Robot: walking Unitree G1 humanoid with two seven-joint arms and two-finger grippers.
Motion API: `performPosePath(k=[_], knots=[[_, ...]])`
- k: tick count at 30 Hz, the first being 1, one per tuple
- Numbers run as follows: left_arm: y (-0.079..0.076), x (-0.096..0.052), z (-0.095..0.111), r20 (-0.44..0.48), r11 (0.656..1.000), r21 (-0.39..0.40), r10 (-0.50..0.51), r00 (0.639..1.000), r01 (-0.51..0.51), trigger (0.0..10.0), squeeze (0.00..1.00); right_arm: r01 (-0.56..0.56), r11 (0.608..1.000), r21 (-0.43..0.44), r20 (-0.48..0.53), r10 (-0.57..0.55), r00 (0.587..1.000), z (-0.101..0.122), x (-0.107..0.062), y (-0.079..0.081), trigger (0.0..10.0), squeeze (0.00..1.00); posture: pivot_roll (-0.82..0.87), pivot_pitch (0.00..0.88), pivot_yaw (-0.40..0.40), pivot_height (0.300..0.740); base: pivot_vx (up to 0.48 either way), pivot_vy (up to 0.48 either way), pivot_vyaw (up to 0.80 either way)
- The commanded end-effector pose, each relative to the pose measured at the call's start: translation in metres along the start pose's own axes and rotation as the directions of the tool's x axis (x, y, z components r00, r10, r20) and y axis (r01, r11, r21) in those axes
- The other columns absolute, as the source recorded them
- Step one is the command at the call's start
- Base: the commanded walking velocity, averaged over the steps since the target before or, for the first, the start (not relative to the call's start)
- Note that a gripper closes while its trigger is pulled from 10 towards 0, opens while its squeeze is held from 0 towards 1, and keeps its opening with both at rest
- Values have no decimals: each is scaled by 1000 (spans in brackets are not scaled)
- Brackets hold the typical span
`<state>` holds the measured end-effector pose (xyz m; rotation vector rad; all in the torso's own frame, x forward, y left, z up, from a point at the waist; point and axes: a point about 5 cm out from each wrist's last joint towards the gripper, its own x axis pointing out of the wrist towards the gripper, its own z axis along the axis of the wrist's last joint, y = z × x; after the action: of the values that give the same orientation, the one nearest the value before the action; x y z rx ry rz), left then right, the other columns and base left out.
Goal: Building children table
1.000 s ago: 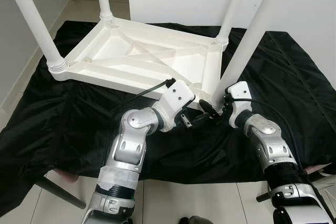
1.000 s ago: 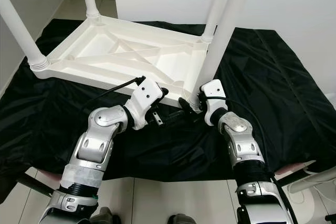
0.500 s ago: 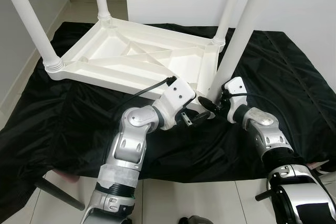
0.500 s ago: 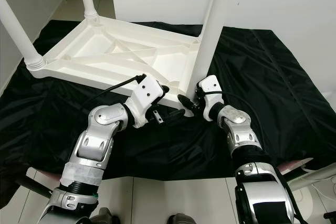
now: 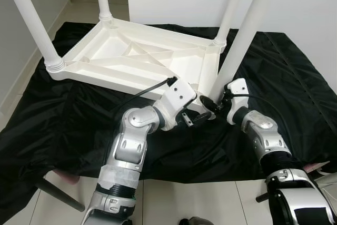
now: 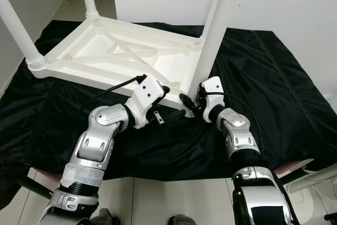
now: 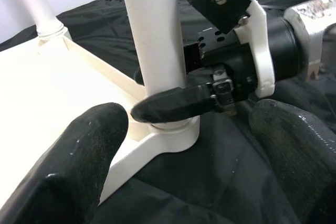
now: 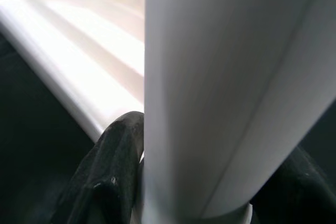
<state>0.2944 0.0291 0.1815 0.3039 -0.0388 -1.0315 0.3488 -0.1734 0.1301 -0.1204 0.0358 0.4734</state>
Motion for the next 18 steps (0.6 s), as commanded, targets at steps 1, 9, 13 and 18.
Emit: performPosePath(k=[1, 9, 13, 18], knots=[[8, -1, -2, -7, 974, -11, 225, 974, -225, 10000, 0, 116, 992, 44, -36, -114, 993, -5, 0, 3, 10000, 0, -19, 0, -39, 740, 0, 0, 0], [8, -1, -3, -9, 973, -18, 228, 974, -228, 10000, 0, 438, 892, 111, -77, -432, 899, -3, 6, 11, 10000, 0, -20, 0, -46, 740, 0, 0, 0], [8, -1, -4, -11, 972, -20, 233, 972, -233, 10000, 0, 513, 847, 142, -95, -504, 858, -1, 8, 14, 10000, 0, -20, 0, -46, 740, 0, 0, 0], [7, -2, -4, -14, 974, -22, 227, 974, -227, 10000, 0, 538, 833, 129, -81, -532, 843, 10, 12, 21, 10000, 0, -20, 0, -43, 740, 0, 0, 0]])
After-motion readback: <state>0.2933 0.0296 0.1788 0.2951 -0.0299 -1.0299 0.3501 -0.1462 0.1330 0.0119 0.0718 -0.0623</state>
